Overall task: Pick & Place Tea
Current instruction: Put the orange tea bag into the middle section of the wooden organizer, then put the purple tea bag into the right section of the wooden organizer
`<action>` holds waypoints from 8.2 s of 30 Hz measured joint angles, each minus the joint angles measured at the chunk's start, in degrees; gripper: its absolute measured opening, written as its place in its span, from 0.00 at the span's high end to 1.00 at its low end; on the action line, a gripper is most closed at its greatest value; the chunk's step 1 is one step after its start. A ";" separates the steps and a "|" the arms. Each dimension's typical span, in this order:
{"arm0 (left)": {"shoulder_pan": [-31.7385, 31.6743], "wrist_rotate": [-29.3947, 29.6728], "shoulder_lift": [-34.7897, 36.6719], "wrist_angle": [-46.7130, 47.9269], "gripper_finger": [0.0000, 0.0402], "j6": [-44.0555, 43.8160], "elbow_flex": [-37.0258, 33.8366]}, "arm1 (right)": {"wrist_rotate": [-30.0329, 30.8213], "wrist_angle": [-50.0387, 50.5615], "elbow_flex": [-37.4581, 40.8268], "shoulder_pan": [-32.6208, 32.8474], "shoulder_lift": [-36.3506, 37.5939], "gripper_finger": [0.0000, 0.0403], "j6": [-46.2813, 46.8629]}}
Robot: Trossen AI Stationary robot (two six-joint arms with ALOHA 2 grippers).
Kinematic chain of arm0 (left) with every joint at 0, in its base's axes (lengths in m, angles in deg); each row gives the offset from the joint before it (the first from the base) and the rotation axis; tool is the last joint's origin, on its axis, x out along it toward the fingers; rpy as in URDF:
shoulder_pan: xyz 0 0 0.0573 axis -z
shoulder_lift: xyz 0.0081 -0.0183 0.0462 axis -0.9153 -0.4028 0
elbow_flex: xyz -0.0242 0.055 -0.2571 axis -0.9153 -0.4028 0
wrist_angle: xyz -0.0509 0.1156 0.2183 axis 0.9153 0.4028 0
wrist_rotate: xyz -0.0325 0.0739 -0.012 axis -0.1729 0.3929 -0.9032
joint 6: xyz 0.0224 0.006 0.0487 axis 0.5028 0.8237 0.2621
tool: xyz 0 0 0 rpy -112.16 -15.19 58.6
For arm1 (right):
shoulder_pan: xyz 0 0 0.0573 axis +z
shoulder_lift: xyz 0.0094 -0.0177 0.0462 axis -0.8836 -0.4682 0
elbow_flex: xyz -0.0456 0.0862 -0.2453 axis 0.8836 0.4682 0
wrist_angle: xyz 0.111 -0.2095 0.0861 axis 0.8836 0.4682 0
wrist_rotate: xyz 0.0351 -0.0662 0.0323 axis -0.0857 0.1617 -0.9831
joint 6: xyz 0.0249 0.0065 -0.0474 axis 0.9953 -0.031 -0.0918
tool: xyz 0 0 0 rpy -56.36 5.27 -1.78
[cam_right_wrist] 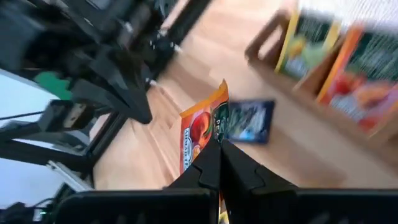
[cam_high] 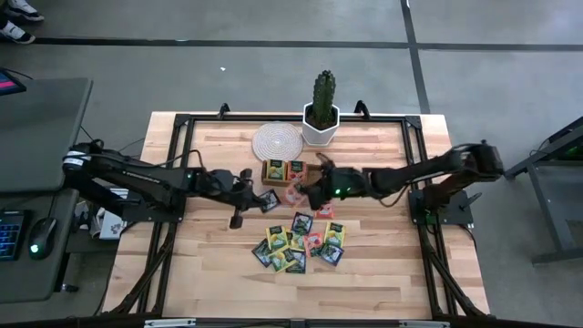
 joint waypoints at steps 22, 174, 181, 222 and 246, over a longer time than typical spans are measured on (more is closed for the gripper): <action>-0.04 -0.76 2.92 -7.68 1.00 -4.86 -3.84 | -3.00 49.11 -37.40 -10.99 -4.40 1.00 -50.98; -15.63 -11.79 10.39 -5.44 0.52 -28.21 -22.99 | -2.24 17.62 -33.14 -0.94 -39.01 1.00 -28.46; -15.63 -9.67 10.39 -3.83 0.52 -30.26 -22.99 | -1.52 17.65 -33.13 0.08 -39.11 1.00 -25.53; -15.65 -11.31 10.39 3.03 0.52 -20.15 -22.95 | 23.25 41.28 -54.64 6.74 -49.39 1.00 28.06; -15.67 -11.78 10.40 2.63 0.52 -21.94 -22.95 | 17.16 41.65 -53.35 5.47 -49.39 1.00 27.97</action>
